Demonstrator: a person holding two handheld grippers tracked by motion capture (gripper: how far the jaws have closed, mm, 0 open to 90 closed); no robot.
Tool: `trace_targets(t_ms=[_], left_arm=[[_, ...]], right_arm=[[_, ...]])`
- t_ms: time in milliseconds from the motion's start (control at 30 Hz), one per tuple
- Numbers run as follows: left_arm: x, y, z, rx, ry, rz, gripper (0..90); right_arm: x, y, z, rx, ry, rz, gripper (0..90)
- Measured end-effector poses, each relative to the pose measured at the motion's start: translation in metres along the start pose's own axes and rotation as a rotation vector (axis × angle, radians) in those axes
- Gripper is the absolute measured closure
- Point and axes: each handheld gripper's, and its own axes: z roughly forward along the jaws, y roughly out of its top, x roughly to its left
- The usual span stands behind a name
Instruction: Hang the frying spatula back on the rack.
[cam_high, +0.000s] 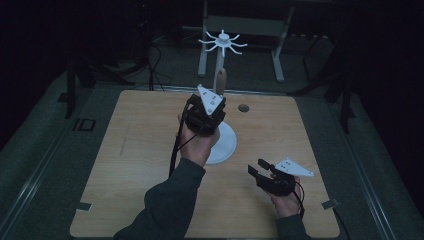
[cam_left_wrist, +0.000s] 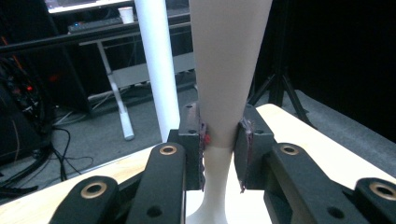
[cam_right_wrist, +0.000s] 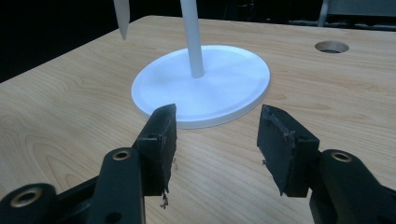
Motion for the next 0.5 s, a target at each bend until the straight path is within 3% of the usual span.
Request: trace_targets(t_ms=[500], left_arm=[[-0.0004, 0.0086, 0.0097, 0.003, 0.091, 0.0, 74.8]], right_arm=[[-0.0003, -0.0012, 0.0005, 0.001, 0.003, 0.004, 47.1]])
